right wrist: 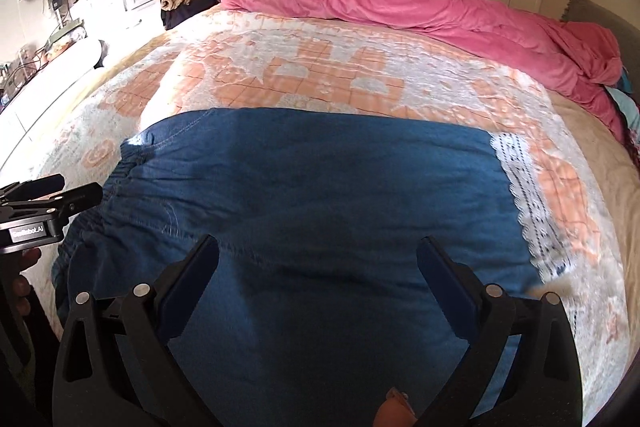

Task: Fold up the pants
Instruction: 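Grasp the pants waistband with the left tool while the right tool grasps the waistband too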

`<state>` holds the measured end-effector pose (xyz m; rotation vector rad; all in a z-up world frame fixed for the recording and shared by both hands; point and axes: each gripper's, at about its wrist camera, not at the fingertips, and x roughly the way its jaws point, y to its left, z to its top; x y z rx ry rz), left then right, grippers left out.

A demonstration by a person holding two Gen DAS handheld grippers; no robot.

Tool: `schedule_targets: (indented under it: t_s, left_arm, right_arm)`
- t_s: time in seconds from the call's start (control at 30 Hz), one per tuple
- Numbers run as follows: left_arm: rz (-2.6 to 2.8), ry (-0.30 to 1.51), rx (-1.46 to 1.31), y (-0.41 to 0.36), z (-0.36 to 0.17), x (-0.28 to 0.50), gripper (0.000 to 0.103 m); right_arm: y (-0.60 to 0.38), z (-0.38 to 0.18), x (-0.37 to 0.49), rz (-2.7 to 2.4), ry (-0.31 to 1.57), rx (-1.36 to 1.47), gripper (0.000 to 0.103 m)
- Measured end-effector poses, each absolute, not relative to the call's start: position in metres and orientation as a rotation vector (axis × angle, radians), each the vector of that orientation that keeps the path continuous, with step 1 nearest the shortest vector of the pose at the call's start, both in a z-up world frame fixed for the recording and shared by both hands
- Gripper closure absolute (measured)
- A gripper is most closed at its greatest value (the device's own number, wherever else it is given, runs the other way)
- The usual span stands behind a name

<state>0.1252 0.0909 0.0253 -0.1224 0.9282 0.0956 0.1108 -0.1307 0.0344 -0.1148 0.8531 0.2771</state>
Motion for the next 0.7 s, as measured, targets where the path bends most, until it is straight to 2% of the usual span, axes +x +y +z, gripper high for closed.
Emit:
schedule_targets:
  t_s: [0.17, 0.5, 0.7]
  left_arm:
    - [0.087, 0.933, -0.131, 0.106, 0.026, 0.151, 0.009]
    - [0.078, 1.0, -0.116, 0.131, 0.002, 0.206, 0.009]
    - [0.036, 0.981, -0.113, 0.132, -0.008, 0.216, 0.009]
  right_arm:
    - [-0.116, 0.036, 0.136, 0.315, 0.831, -0.15, 0.004]
    - [-0.1, 0.027, 0.193, 0.374, 0.904, -0.124, 0.004]
    - [-0.076, 0.026, 0.221, 0.418, 0.886, -0.266, 0.004]
